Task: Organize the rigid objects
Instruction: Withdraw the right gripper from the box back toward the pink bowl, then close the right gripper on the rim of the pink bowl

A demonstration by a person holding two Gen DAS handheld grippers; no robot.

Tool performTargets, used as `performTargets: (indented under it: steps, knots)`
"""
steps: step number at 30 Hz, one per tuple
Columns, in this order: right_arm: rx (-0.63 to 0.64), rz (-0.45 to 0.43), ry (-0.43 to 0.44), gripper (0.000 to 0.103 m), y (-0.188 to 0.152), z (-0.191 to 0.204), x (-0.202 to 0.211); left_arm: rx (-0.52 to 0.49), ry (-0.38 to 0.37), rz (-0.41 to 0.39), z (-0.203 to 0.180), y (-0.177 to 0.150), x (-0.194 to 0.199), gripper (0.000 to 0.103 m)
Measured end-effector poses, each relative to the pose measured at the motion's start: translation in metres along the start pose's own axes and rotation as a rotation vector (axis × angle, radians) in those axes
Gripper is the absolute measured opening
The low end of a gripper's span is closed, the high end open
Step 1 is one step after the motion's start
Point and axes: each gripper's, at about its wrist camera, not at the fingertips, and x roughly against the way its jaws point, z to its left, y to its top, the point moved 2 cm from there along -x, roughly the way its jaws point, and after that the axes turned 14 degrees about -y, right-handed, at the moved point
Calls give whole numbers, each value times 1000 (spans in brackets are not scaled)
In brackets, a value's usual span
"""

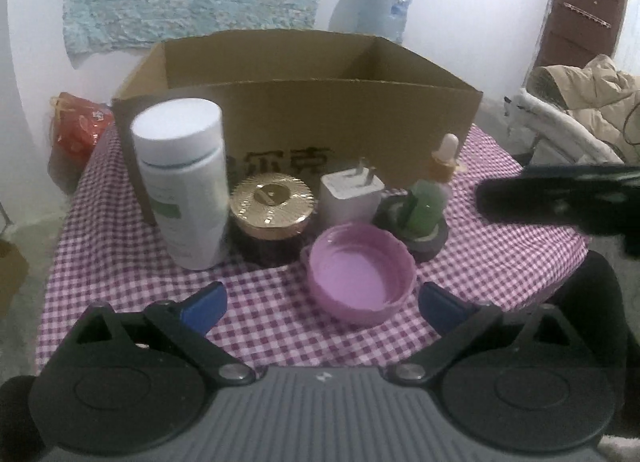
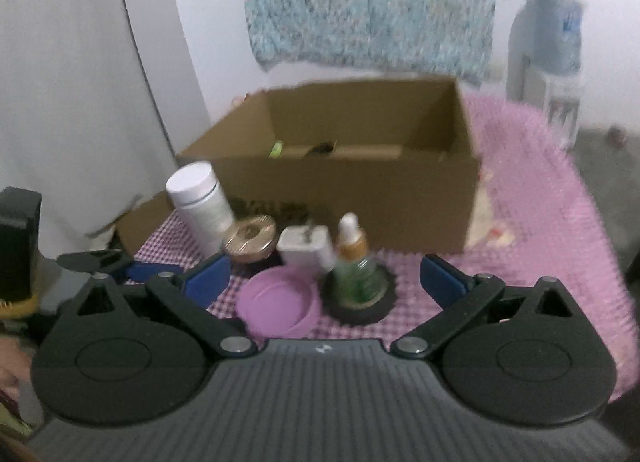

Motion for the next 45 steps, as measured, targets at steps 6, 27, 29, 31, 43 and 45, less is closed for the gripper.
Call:
performTargets:
  steps: [6,27,29,31,43,45]
  knots:
    - [-60,108,48,96,-7,12,-32,-49,-6,26,-7,-2,-13,82]
    - [-172,305,164,48,-26,7,-69,-38,-102,82,-13,-4,-25,66]
    - [-163,315,166,48,-29,8,-66,-40,-113,87,-16,-8,-19,66]
    - [-149,319,166,48,-31,8,-63,-46,-121,89,-19,-11,-14,66]
    - [-148,292,141,48,-29,5,-65,-123,-75,104,-23,-10,-23,77]
    - [-145,292,144,46,-29,6,-67,-128,-70,109,-23,-10,-28,77]
